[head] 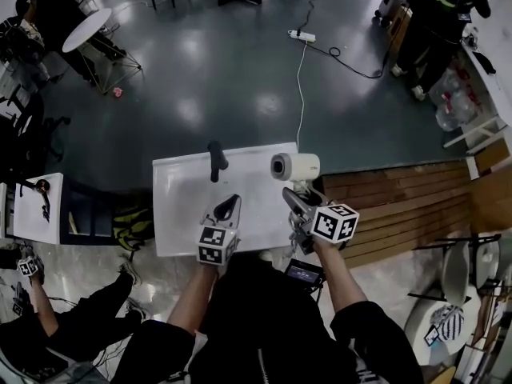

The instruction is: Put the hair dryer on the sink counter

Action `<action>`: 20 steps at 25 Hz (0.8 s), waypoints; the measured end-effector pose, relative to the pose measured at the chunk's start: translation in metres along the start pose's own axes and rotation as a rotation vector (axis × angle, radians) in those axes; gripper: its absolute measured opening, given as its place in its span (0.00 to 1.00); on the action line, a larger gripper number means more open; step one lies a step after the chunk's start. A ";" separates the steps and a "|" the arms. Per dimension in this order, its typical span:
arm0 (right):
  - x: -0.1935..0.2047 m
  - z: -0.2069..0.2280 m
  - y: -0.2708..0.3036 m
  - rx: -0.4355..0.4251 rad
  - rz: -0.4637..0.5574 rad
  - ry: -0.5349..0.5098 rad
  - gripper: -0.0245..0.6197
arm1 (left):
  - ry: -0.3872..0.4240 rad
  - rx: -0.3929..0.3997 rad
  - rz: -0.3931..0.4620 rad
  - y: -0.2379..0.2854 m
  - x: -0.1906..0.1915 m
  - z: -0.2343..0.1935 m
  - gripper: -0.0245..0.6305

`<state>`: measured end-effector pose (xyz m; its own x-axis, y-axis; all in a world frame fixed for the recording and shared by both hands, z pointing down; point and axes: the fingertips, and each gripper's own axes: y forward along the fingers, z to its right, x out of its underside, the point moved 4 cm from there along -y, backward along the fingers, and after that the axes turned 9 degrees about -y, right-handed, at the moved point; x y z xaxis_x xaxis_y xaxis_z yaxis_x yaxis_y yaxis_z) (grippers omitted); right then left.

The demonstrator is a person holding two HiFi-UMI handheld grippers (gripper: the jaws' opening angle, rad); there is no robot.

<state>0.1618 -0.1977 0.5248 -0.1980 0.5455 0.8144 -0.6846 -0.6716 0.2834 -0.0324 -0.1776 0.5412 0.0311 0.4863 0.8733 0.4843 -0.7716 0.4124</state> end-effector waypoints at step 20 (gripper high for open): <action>-0.009 0.014 0.016 0.079 -0.018 -0.058 0.36 | -0.007 0.093 -0.052 0.042 0.003 -0.011 0.06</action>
<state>0.1624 -0.2202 0.5287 -0.1436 0.5299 0.8358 -0.6295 -0.7006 0.3360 -0.0212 -0.2136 0.5637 0.0098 0.5280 0.8492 0.5648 -0.7037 0.4311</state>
